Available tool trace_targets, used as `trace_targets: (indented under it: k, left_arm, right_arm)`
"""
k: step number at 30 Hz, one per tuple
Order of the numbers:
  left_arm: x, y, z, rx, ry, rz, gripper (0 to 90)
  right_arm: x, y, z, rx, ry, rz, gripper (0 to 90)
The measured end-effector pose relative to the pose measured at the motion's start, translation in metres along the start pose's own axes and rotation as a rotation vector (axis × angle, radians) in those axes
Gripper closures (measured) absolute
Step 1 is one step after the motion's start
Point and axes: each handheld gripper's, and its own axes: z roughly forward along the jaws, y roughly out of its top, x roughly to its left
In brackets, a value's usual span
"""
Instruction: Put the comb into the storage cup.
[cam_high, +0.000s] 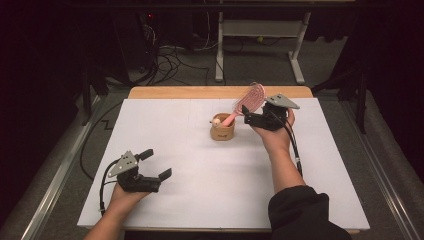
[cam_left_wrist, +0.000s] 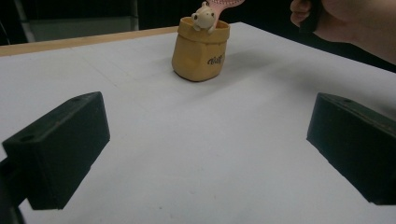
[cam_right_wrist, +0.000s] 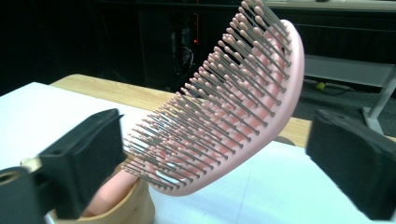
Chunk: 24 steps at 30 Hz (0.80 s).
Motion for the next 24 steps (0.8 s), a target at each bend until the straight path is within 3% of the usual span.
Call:
trace_targets:
  k: [11,17,24]
  left_arm:
    - [0.002,-0.001,-0.003,0.003,0.029,0.010,0.0]
    - [0.003,-0.001,-0.003,0.013,0.041,0.023,0.0]
    - [0.004,-0.001,-0.004,0.014,0.050,0.022,0.0]
  right_arm:
    - [0.006,-0.002,-0.022,-0.028,0.009,-0.032,0.4]
    - [0.009,-0.025,-0.033,0.011,0.022,-0.065,0.4]
    - [0.007,-0.058,-0.050,0.045,0.043,-0.061,0.4]
